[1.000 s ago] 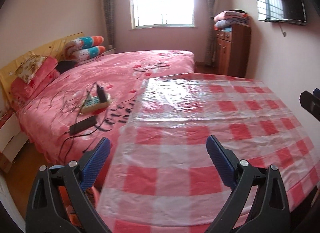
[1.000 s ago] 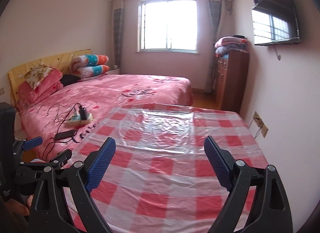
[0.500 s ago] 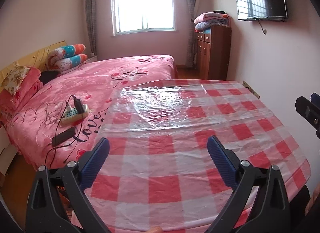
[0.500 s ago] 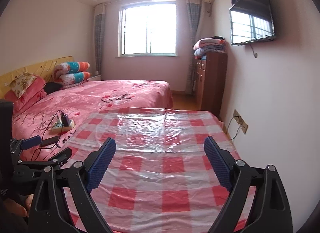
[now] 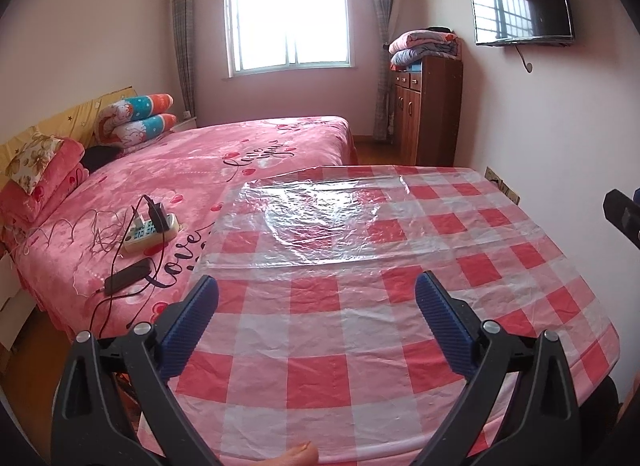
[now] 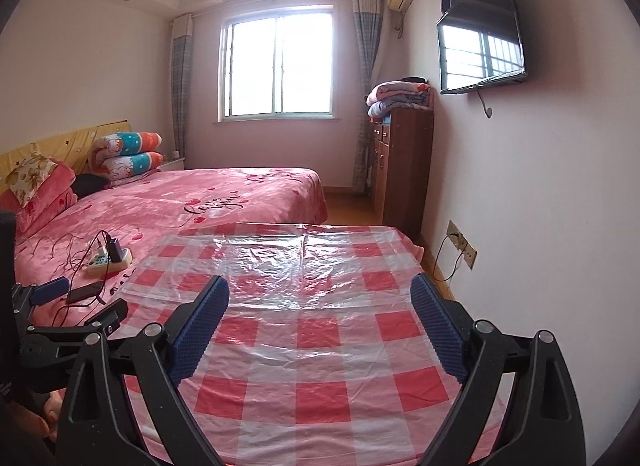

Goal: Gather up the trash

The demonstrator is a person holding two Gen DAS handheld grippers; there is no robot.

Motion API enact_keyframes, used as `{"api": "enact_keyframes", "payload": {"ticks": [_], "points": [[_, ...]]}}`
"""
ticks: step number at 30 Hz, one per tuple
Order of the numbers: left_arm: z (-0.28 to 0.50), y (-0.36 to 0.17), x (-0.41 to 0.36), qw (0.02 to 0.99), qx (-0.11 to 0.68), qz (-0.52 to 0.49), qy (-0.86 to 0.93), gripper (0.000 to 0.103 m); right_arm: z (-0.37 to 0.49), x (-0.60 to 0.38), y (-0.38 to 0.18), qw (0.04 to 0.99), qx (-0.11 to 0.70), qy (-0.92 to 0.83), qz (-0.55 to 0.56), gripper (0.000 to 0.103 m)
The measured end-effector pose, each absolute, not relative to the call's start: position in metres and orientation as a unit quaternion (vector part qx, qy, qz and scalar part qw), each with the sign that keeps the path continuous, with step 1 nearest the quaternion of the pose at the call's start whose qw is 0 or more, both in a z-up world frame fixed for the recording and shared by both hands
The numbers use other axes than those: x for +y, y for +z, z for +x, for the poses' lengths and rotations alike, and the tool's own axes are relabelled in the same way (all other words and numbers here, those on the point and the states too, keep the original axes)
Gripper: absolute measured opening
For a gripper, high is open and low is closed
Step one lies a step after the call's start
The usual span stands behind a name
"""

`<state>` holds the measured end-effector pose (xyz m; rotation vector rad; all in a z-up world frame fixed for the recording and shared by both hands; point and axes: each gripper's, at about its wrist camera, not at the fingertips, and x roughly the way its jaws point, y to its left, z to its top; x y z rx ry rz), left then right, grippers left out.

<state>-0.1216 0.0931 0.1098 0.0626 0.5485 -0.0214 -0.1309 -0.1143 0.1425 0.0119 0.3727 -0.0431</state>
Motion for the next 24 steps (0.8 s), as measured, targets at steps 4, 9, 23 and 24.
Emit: {"api": "enact_keyframes", "payload": {"ticks": [4, 9, 23, 24], "points": [[-0.122, 0.111, 0.093, 0.963, 0.266, 0.032, -0.01, 0.099, -0.13, -0.115, 0.141, 0.982, 0.187, -0.022, 0.007, 0.094], [-0.121, 0.109, 0.091, 0.963, 0.265, 0.034, -0.01, 0.099, -0.128, -0.115, 0.137, 0.981, 0.192, -0.022, 0.007, 0.094], [-0.105, 0.088, 0.085, 0.959, 0.28, 0.036, -0.026, 0.099, -0.105, -0.113, 0.114, 0.974, 0.224, -0.014, 0.012, 0.094], [-0.103, 0.086, 0.083, 0.958, 0.281, 0.037, -0.028, 0.099, -0.102, -0.114, 0.11, 0.973, 0.229, -0.013, 0.012, 0.094]]}}
